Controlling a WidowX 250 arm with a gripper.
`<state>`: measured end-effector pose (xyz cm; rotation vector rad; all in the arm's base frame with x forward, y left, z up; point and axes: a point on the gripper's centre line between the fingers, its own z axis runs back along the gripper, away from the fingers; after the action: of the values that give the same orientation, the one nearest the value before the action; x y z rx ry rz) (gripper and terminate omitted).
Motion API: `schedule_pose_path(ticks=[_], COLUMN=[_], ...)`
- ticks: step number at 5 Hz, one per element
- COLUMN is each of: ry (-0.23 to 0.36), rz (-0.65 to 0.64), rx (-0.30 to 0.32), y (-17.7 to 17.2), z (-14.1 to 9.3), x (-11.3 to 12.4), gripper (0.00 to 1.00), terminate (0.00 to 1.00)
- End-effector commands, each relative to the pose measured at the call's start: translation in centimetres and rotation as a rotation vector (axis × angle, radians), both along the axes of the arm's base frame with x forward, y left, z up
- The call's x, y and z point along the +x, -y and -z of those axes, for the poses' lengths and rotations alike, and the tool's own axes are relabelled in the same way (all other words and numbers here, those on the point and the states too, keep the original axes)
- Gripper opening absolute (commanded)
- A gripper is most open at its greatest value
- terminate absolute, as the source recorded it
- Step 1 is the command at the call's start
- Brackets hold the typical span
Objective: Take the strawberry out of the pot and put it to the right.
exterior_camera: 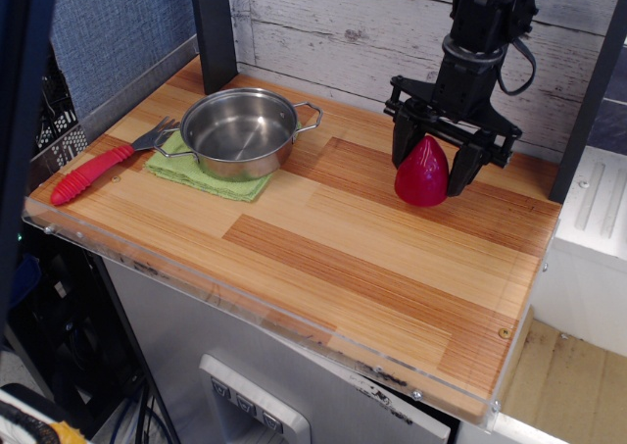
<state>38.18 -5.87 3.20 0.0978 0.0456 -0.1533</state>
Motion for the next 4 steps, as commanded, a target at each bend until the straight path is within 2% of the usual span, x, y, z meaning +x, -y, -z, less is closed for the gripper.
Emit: schedule_pose_path(ticks=[1, 2, 3, 4], ry=[0.115, 0.121, 0.104, 0.118], rz=[0.071, 0.098, 0.122, 0.117], rx=[-0.072, -0.066, -0.052, -0.053], y=[-0.07, -0.16, -0.27, -0.25], z=[-3.70, -3.67, -3.72, -3.68], x=[0.64, 0.68, 0.59, 0.64], gripper=[0.00, 0.00, 1.00, 1.00], terminate=[0.00, 0.00, 0.00, 0.00])
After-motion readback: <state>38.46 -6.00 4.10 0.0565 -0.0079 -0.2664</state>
